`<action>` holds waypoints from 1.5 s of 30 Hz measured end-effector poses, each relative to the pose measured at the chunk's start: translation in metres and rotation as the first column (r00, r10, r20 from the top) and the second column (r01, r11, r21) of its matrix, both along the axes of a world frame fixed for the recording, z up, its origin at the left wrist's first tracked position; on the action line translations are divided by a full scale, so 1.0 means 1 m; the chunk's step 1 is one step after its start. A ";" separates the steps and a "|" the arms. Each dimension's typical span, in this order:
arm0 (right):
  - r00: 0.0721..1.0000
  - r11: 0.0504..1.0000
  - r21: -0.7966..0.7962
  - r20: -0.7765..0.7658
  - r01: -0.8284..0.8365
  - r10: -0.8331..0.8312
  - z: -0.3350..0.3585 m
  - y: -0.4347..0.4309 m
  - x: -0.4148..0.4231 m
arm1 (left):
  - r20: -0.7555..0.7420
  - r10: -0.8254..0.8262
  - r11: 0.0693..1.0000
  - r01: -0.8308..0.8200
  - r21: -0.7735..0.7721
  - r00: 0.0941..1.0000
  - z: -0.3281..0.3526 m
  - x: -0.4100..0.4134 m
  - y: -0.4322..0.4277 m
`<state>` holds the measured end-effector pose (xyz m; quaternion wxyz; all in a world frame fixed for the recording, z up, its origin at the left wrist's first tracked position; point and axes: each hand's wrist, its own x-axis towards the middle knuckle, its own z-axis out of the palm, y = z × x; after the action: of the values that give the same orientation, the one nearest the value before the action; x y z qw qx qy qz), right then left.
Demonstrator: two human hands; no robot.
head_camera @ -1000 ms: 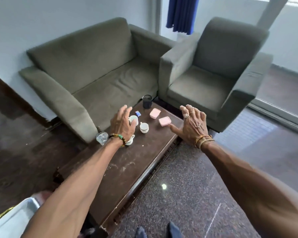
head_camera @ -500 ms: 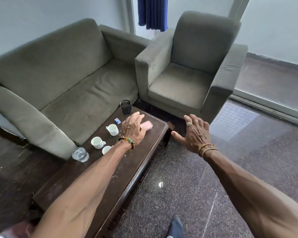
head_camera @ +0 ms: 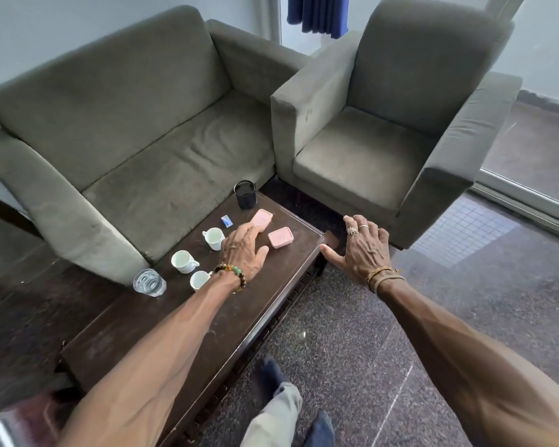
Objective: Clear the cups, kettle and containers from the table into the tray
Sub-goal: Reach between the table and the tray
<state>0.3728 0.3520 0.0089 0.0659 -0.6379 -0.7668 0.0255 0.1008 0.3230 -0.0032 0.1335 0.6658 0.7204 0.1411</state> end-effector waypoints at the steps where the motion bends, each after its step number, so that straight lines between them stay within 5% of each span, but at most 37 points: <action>1: 1.000 1.000 -0.012 0.011 -0.009 0.009 -0.004 0.006 -0.003 | 0.005 0.008 1.000 -0.008 -0.013 1.000 -0.005 -0.004 0.006; 23: 0.968 0.968 0.028 -0.021 -0.249 0.249 0.012 0.188 -0.129 | 0.066 0.259 0.966 -0.257 -0.030 0.964 0.016 -0.114 0.121; 33: 0.803 0.807 0.059 -0.076 -0.588 0.591 0.014 0.243 -0.226 | -0.023 0.670 0.742 -0.667 0.075 0.742 0.031 -0.179 0.070; 45: 0.663 0.666 0.037 -0.075 -0.745 0.745 0.001 0.240 -0.246 | -0.054 0.769 0.639 -0.763 0.100 0.637 0.027 -0.157 0.037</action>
<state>0.1265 0.5922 0.0097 0.0830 -0.2673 -0.9570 0.0757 -0.0566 0.3602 0.0240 0.0056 0.3078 0.9346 0.1781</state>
